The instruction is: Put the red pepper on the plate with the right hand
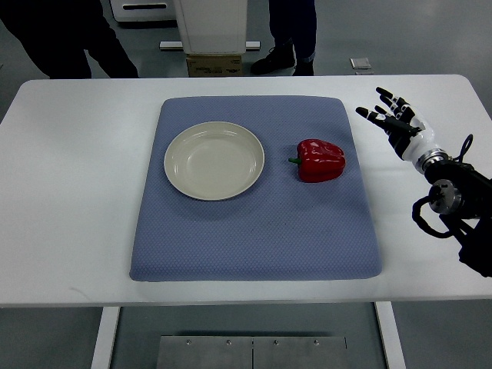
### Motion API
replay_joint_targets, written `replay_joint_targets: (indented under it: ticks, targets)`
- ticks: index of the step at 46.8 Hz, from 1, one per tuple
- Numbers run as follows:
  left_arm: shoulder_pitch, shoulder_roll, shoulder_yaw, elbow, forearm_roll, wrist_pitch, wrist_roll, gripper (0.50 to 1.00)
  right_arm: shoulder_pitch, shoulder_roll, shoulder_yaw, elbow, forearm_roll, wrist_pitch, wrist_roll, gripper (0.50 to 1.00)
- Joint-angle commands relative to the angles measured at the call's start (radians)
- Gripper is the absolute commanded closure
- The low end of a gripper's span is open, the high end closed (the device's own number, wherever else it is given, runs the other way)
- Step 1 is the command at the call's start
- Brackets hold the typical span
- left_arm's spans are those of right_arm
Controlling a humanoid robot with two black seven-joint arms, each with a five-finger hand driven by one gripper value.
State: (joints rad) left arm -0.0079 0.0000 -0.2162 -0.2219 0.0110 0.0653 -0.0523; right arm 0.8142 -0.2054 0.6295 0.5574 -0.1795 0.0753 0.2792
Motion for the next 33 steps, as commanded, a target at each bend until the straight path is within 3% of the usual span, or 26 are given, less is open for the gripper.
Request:
replay_joint_targets:
  ticks: [1,33]
  targets:
    - [0.0,0.0,0.0,0.001,0.0,0.001,0.0,0.5,0.002,0.003,-0.001,-0.001,0.0,0.0,0.0,0.5]
    - [0.003,0.0,-0.002,0.001,0.0,0.002,0.0,0.5,0.026,0.001,0.001,0.001,0.0,0.052,0.0,0.5]
